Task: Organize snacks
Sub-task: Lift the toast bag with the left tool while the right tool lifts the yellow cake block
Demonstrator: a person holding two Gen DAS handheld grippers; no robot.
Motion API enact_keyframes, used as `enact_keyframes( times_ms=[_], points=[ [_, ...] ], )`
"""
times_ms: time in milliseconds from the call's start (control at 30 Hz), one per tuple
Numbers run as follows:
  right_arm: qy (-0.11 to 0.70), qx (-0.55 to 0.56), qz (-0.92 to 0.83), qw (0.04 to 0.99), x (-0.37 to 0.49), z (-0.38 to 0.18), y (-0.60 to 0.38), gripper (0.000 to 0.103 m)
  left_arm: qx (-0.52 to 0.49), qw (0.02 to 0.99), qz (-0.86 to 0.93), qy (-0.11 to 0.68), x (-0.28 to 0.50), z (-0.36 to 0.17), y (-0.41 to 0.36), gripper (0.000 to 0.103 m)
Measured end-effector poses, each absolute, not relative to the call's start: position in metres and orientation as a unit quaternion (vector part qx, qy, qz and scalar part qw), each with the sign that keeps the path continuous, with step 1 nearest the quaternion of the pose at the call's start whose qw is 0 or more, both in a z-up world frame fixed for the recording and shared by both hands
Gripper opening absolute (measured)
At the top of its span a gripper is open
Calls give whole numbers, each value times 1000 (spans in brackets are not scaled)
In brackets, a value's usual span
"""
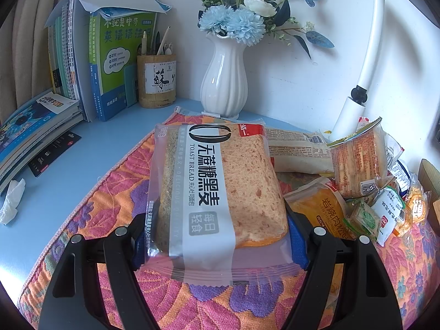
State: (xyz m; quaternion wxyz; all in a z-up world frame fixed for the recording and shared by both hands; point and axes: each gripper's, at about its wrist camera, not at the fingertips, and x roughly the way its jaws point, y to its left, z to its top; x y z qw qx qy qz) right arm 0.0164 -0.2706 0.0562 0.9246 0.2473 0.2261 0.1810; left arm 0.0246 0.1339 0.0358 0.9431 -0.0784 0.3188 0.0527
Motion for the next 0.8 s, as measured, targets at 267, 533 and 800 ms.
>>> enact_keyframes(
  times_ms=[267, 533, 800],
  points=[
    [226, 248, 181, 924, 16, 56, -271, 81, -79, 943, 52, 319, 24, 36, 134, 76],
    [226, 249, 184, 924, 17, 55, -270, 81, -82, 942, 50, 321, 24, 36, 134, 76],
    [216, 249, 184, 926, 14, 56, -270, 81, -83, 943, 53, 317, 23, 37, 136, 76]
  ],
)
